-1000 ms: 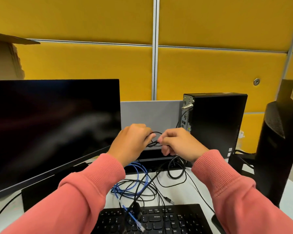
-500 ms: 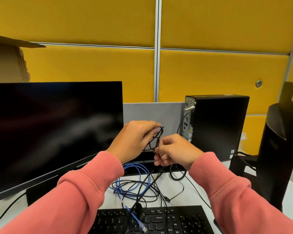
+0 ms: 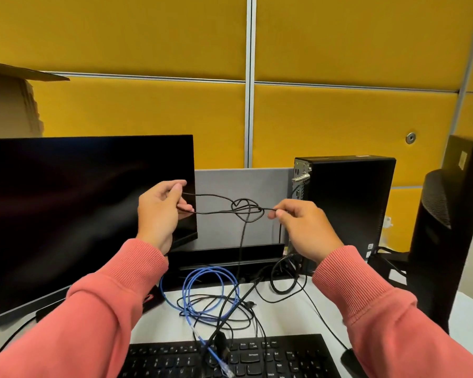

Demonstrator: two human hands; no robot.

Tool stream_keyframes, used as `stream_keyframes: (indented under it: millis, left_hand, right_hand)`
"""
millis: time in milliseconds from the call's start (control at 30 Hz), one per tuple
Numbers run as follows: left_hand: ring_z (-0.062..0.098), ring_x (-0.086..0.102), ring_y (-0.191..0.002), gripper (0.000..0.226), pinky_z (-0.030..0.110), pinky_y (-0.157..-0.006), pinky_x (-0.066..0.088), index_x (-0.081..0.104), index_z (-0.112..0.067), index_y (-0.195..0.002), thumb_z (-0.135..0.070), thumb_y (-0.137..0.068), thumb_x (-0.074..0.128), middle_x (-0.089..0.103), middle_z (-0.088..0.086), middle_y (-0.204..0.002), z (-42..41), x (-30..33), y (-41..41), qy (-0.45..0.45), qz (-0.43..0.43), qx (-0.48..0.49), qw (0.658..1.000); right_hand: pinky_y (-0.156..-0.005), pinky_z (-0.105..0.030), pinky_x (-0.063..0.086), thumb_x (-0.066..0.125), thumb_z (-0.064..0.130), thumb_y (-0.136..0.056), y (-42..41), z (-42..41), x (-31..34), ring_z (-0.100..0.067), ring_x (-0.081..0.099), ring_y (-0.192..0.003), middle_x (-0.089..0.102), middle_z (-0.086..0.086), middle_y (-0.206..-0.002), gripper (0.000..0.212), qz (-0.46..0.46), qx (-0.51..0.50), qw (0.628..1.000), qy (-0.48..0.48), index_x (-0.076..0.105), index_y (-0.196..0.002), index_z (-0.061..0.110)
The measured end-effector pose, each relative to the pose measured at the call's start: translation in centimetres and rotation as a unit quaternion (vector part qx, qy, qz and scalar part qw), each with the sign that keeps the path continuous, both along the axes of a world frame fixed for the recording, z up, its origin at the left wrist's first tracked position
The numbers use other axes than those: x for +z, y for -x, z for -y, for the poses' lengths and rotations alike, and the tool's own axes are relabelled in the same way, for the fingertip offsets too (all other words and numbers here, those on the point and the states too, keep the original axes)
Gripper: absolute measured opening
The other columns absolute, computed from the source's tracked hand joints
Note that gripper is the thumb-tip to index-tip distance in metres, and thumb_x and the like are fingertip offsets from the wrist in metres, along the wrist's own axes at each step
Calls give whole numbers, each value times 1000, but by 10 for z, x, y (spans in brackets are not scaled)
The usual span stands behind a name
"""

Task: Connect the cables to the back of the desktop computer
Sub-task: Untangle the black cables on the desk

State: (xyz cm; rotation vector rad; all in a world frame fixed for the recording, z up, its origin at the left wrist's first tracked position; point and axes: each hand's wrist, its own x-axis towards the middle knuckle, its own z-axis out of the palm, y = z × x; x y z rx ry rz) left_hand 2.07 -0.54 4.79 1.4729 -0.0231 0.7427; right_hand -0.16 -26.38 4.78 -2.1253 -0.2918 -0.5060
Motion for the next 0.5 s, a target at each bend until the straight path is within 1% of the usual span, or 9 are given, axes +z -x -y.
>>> stream_keyframes:
  millis: [33,100,167,200,267,333,367,433,500]
  left_hand:
    - [7,63,-57,24,24,-64,59,72,-18,-114,-14,-108,50,59,6,-73,1,-2,1,11,-10,-4,1000]
    - [9,61,-54,25,31,-72,60,73,-16,-113,-14,-108,49,62,9,-79,4,-4,2,-5,-41,-34,999]
    - [14,61,-54,25,40,-81,57,76,-14,-108,-16,-105,51,71,14,-90,12,-4,7,-24,-90,-110,990]
    - [17,62,-56,25,41,-83,56,77,-12,-106,-19,-102,53,75,14,-97,16,-4,10,-31,-114,-147,982]
    - [21,67,-65,32,38,-80,57,78,-9,-106,-26,-100,52,77,13,-108,25,-1,18,-38,-142,-199,969]
    - [25,71,-73,35,37,-78,57,74,-12,-116,-30,-103,47,76,13,-110,34,1,26,-23,-152,-246,957]
    - [28,73,-78,34,39,-81,58,71,-16,-123,-29,-104,47,76,13,-110,39,0,29,-20,-156,-272,949]
    - [31,75,-89,35,43,-89,57,66,-25,-132,-20,-103,47,74,10,-119,49,-6,35,-45,-162,-321,932]
    - [27,74,-94,40,41,-91,57,64,-27,-134,-10,-101,49,68,11,-128,58,-20,41,-59,-165,-349,921]
  right_hand:
    - [-56,-28,37,51,22,-104,0,-1,1,-13,43,-56,53,10,-62,27,5,-4,1000,-9,74,-89,26]
    - [-55,-28,37,49,19,-104,2,-5,3,-13,43,-58,56,16,-59,28,9,5,1000,-28,72,-89,23]
    - [-55,-28,38,48,16,-104,6,-7,3,-16,45,-58,53,14,-54,29,8,30,998,-51,71,-88,21]
    - [-54,-27,39,49,15,-103,7,-6,3,-15,46,-57,51,11,-53,29,7,39,998,-55,72,-87,20]
    - [-49,-19,36,52,14,-102,10,-3,1,-8,41,-51,49,12,-52,28,10,47,998,-48,74,-87,21]
    - [-49,-17,36,54,15,-102,13,-3,-4,-4,38,-49,51,12,-56,27,21,48,997,-53,75,-86,21]
    - [-54,-18,39,58,17,-100,15,-3,-7,-2,40,-50,53,11,-58,24,26,49,997,-60,75,-84,20]
    - [-61,-21,43,65,22,-97,20,-3,-15,0,45,-53,54,14,-55,20,30,55,995,-75,74,-79,18]
    - [-61,-20,42,69,22,-95,25,-3,-27,1,49,-53,55,16,-52,19,35,62,994,-81,73,-77,17]
